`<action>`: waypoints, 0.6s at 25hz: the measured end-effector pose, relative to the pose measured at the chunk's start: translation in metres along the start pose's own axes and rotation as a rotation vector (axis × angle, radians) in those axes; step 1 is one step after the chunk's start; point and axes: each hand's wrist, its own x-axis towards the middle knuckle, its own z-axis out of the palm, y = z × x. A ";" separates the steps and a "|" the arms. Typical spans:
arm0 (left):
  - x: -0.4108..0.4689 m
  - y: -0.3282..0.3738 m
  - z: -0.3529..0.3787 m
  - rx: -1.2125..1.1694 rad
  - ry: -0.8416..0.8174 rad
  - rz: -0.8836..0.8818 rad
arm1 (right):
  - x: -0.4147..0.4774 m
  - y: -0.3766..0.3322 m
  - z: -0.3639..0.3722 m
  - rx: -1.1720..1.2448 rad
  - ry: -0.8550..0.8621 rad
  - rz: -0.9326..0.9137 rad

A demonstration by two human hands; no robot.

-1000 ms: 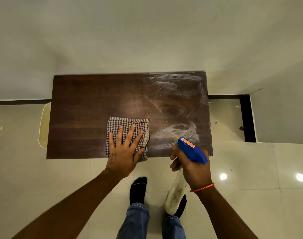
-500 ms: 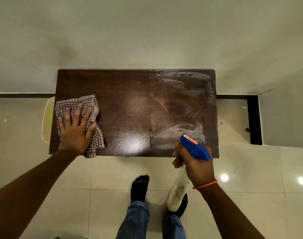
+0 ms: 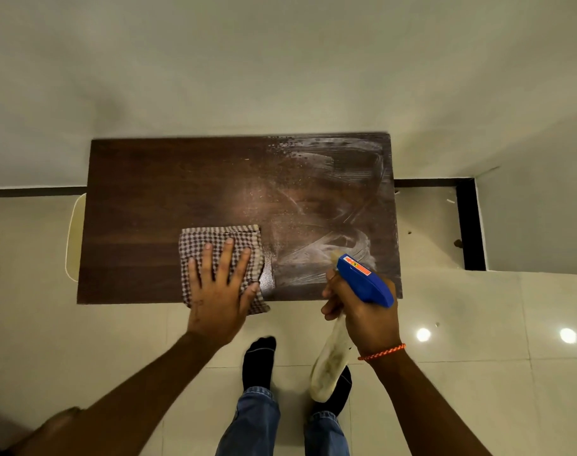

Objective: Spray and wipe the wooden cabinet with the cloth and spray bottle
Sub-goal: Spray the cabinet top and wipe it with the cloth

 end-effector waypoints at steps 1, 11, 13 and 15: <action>0.004 0.014 0.000 0.012 -0.008 0.005 | -0.002 0.001 -0.003 -0.007 0.010 0.008; 0.156 -0.011 -0.049 -0.055 0.032 0.025 | 0.004 -0.007 -0.010 -0.063 0.078 0.006; 0.191 -0.024 -0.062 -0.085 0.042 0.011 | 0.011 -0.012 -0.010 -0.080 0.136 0.004; 0.201 -0.034 -0.070 -0.136 0.106 0.054 | 0.019 -0.022 -0.011 -0.066 0.204 0.006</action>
